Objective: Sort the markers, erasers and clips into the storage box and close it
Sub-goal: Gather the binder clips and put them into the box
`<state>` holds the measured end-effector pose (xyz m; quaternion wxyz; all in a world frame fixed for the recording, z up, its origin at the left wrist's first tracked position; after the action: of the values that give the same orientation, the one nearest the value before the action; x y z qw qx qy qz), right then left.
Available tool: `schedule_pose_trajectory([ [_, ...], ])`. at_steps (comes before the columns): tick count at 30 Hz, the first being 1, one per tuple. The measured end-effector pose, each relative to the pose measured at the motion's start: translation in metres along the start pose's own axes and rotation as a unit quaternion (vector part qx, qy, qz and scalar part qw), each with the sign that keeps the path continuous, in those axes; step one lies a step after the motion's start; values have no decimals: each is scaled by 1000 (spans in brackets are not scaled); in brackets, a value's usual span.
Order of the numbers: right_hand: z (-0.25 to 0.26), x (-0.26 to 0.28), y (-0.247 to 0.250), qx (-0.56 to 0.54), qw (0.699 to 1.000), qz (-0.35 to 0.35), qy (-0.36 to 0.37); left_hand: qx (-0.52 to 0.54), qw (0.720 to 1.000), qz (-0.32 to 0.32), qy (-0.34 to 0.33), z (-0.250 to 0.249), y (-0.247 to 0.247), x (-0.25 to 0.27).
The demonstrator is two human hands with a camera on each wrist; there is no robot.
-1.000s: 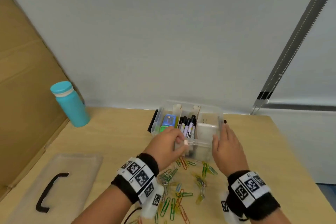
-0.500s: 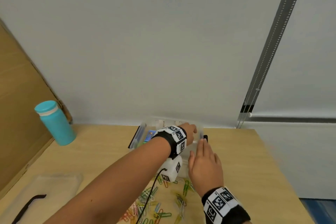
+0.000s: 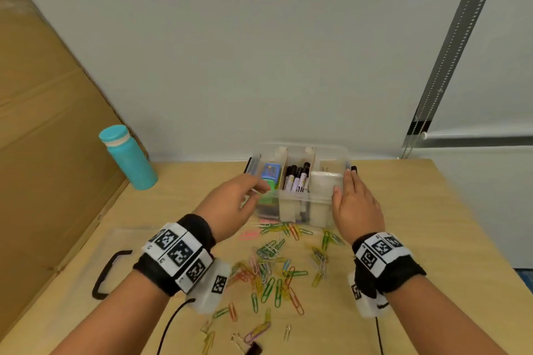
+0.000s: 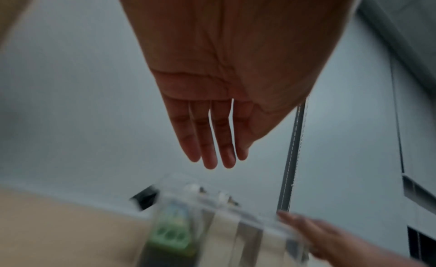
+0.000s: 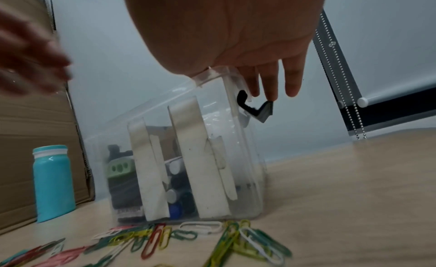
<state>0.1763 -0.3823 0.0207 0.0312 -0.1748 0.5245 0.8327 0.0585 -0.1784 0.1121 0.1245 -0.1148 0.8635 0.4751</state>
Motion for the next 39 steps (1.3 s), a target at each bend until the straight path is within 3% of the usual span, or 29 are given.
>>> schedule_pose_trajectory([
  [4, 15, 6, 19, 39, 999, -36, -11, -45, 996, 67, 50, 57, 4, 70],
  [7, 55, 31, 43, -21, 993, -100, 65, -71, 989, 107, 77, 92, 4, 115],
  [9, 85, 63, 50, -70, 982, -106, 143, -78, 984, 135, 84, 106, -1, 142],
  [10, 97, 81, 45, -92, 978, -68, 175, -76, 982, 153, 82, 110, -6, 155],
  [14, 120, 160, -4, -100, 949, 205, 219, -18, 965, 252, 70, 104, -32, 200],
  [18, 121, 211, -38, -39, 927, 309, 209, -40, 951, 306, 4, 94, -56, 220],
  [24, 127, 233, -55, 5, 933, 311, 180, -96, 935, 305, -152, 79, -64, 218],
  [28, 120, 236, -59, -46, 937, 328, 115, -112, 928, 311, -175, 81, -65, 220],
  [32, 105, 220, -50, -221, 923, 313, -32, -59, 953, 251, -161, 83, -52, 215],
  [34, 98, 212, -47, -345, 880, 298, -136, -15, 969, 211, -130, 87, -39, 209],
  [35, 96, 211, -47, -422, 833, 293, -205, 8, 976, 193, -103, 91, -32, 206],
  [37, 96, 210, -49, -556, 709, 283, -329, 58, 985, 160, -33, 101, -20, 199],
  [38, 98, 209, -49, -592, 665, 274, -365, 80, 986, 144, -3, 107, -16, 195],
  [39, 98, 207, -50, -604, 644, 266, -387, 90, 987, 131, 18, 112, -15, 192],
])
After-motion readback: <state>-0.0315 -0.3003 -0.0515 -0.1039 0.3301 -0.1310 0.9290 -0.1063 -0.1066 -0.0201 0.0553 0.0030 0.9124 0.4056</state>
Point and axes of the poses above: each hand's wrist, its own x-axis away from the middle knuckle, its own y-axis out of the back of the hand, z = x × y, the point moved 7 cm from there along -x, towards the middle knuckle, and after that the axes turned 12 degrees about -z, right-handed, at the moved point
